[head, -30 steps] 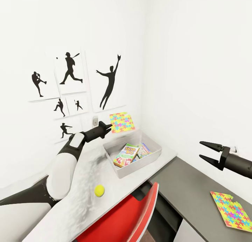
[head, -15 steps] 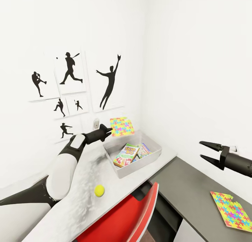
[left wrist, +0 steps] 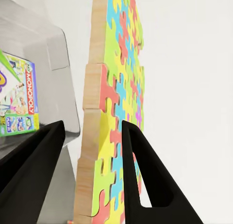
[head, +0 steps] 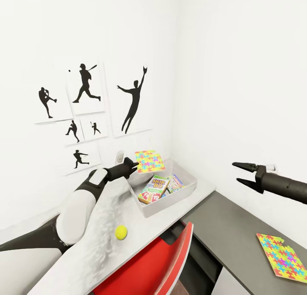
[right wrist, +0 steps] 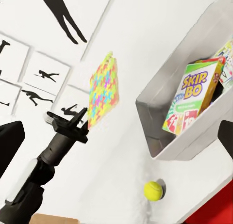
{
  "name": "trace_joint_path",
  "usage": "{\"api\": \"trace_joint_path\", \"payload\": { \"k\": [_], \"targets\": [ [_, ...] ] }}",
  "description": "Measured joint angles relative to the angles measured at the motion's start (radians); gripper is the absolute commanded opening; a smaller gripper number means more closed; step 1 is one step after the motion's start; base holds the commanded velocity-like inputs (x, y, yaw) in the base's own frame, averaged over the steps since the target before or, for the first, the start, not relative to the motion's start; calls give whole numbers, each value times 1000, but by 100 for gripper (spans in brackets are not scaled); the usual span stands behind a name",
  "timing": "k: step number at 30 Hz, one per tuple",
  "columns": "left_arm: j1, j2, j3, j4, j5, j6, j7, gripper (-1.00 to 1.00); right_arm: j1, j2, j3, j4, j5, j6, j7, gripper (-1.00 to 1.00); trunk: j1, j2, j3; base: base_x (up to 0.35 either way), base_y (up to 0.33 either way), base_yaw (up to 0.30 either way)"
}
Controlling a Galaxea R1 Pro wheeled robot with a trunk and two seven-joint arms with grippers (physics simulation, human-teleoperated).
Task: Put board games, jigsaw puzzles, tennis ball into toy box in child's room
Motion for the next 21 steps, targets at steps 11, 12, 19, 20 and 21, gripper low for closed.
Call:
{"api": "trace_joint_path", "payload": {
  "k": [11, 12, 19, 20, 21],
  "targets": [
    [0, 4, 0, 14, 1, -9, 51, -100, -308, 97, 139, 8, -9, 1, -208, 100, 0, 0, 0, 0, 0, 0],
    [0, 4, 0, 14, 0, -9, 56, -100, -316, 100, 142, 8, -10, 1, -211, 100, 0, 0, 0, 0, 0, 0],
    [0, 6, 1, 14, -3, -21, 66, -100, -331, 108, 146, 6, -4, 1, -217, 100, 0, 0, 0, 0, 0, 0],
    [0, 6, 2, 14, -4, -27, 66, -100, -331, 108, 147, 5, -4, 1, -218, 100, 0, 0, 0, 0, 0, 0],
    [0, 7, 3, 14, -4, -32, 67, -100, -331, 108, 147, 5, -4, 1, -218, 100, 0, 0, 0, 0, 0, 0]
  ]
}}
